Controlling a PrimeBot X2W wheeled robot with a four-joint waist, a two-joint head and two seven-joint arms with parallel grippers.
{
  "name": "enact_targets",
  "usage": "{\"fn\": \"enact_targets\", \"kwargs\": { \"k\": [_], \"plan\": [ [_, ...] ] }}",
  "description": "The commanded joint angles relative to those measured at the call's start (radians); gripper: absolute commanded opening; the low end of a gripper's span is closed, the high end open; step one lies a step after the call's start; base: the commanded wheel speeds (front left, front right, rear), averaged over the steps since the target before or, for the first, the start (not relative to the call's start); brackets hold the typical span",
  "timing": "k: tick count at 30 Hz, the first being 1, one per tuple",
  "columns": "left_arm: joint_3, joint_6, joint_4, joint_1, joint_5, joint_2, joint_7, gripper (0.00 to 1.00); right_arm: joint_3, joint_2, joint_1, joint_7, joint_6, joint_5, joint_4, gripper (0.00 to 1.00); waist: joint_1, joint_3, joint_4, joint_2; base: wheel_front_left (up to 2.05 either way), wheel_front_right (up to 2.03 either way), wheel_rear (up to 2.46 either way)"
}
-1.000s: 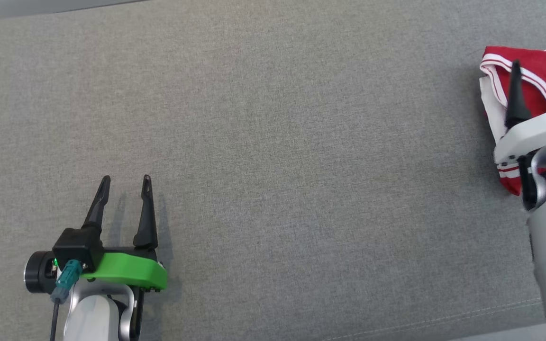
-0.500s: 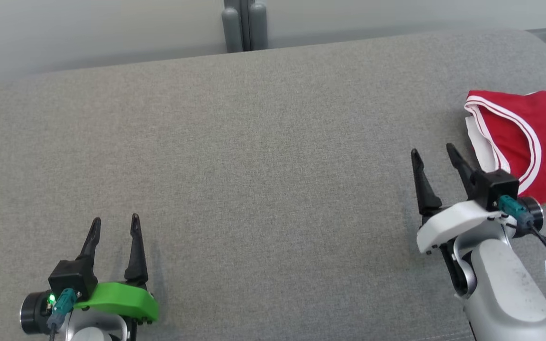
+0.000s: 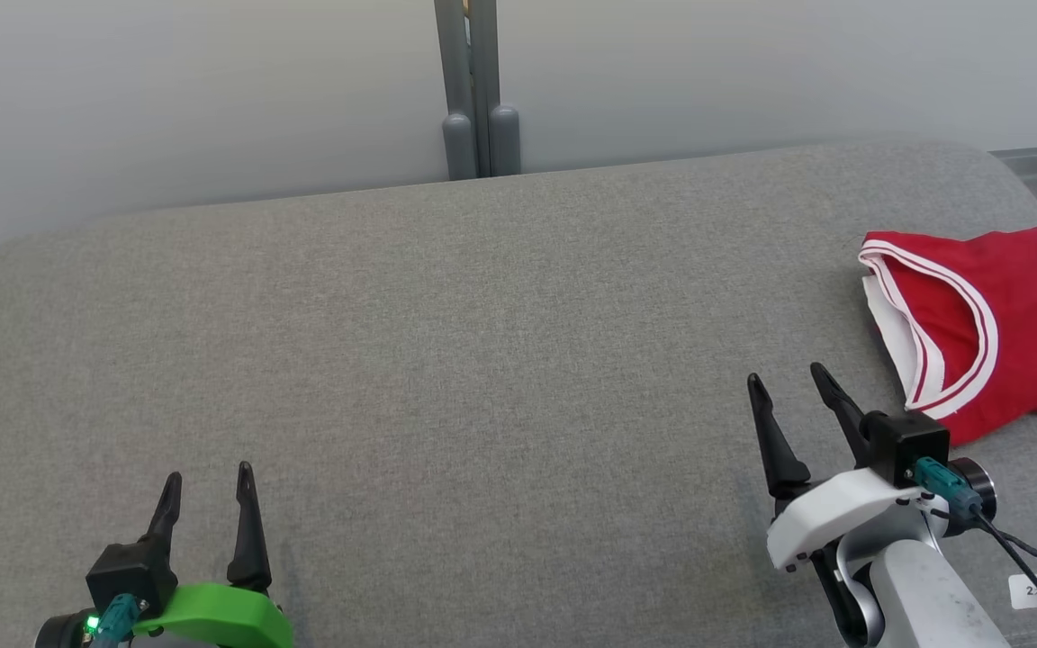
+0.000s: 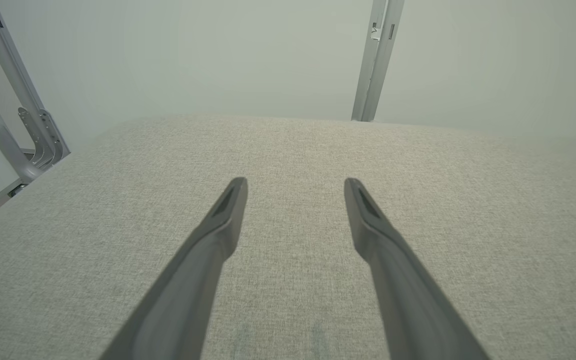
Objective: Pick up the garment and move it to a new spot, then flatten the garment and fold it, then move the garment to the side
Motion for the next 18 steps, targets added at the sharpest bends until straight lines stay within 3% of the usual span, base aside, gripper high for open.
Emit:
{"fn": "enact_targets", "kwargs": {
  "k": [1,18],
  "plan": [
    [0.001,0.006,0.000,0.013,-0.006,0.004,0.000,1.00,0.000,0.001,0.017,-0.002,-0.002,0.011,-0.010,1.00,0.0001,-0.006,-0.002,0.0000,0.00,0.00,0.00],
    [0.004,0.000,-0.025,0.027,-0.029,0.004,0.000,1.00,-0.011,0.007,0.033,-0.002,-0.002,0.006,-0.043,1.00,0.0001,-0.009,-0.015,0.0000,0.00,0.00,0.00]
  ]
}}
